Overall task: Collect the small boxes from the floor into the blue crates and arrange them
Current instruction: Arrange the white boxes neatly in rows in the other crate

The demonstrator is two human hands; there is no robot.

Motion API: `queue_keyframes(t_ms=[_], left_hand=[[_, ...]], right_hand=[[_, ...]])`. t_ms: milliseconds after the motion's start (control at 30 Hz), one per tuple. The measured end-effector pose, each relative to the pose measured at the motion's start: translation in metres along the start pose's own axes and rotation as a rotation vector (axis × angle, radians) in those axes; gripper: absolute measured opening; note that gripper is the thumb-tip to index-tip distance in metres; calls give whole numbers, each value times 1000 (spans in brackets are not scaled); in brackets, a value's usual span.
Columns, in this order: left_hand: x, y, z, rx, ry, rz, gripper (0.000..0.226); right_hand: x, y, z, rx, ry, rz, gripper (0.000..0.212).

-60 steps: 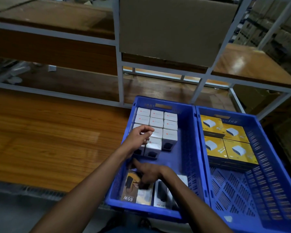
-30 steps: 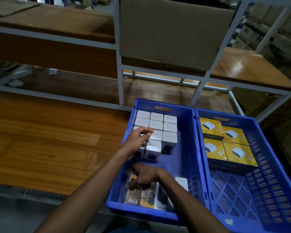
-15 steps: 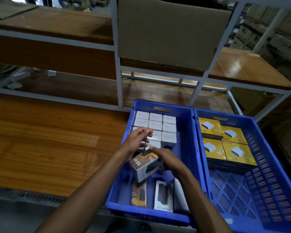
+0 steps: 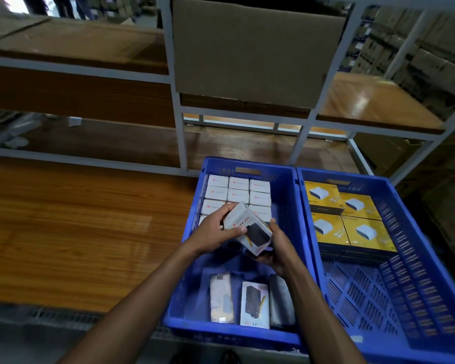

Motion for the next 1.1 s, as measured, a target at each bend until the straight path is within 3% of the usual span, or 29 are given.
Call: queue_keyframes(t_ms=[167,300,400,500,833,1100], left_hand=[[5,2,-2,33,0,-241,81],[23,10,-14,109,-33,-371,83],[35,16,-27,188,-49,-532,71],[45,11,-37,215,-125,-624,68],[67,-9,-42,338,-246,-1148,66],[77,-31,-34,332,-330,-1320,58]], right_hand=[[-25,-19,5,-281,343,212,42],[-30,-31,24,-428,434,209,45],[-24,-32,23,-389,382,236,50],[-23,-29,12,-341,329,293,41],[-22,-28,-28,-173,364,526,37],[-18,-18,-43,-100,372,609,38]])
Point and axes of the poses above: each hand's wrist, its own z-axis away from the middle knuckle, its own x-axis out of the palm, y = z × x, the point moved 7 cm from there along -z, towards the middle knuckle, and after that the axes turned 12 degrees about x, right-handed, at the moved point
